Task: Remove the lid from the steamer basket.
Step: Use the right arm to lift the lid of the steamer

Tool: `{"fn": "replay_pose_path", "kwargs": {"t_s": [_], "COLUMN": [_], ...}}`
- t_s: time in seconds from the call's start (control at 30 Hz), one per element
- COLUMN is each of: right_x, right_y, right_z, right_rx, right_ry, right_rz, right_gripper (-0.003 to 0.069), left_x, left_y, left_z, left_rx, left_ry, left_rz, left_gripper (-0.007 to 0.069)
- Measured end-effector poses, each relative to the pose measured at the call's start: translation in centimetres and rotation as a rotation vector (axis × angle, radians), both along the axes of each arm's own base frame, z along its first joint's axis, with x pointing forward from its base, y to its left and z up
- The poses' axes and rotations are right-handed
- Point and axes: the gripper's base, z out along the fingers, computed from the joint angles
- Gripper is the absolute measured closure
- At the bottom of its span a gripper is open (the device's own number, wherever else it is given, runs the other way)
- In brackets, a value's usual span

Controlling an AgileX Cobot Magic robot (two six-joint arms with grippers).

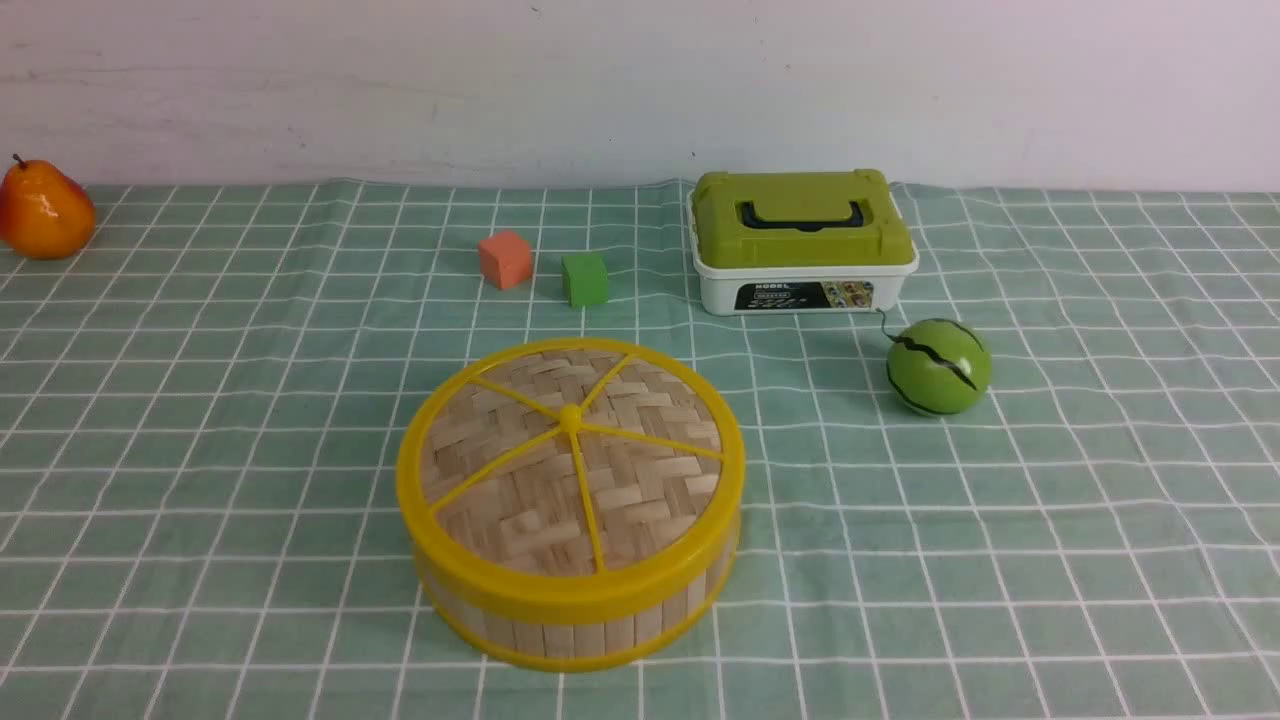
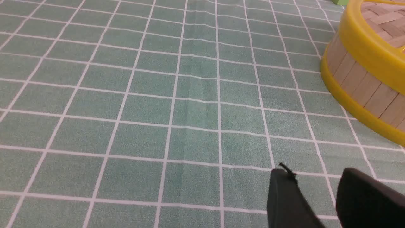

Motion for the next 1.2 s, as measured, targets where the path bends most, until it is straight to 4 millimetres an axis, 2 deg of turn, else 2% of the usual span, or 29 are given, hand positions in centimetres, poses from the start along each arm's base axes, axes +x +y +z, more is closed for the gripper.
{"fn": "replay_pose_path", "kwargs": {"t_s": [1.2], "right_x": [0.0], "right_y": [-0.07], "right_z": [0.0], "right_rx": [-0.02], "right_ry": [0.0], "right_rz": [-0.002], "right_gripper": [0.0418], "left_x": [0.0], "left_y": [0.0], "left_z": [0.0], "left_rx": [0.0], "left_ry": [0.0], "left_rz": [0.0], "left_gripper": [0.0386]}}
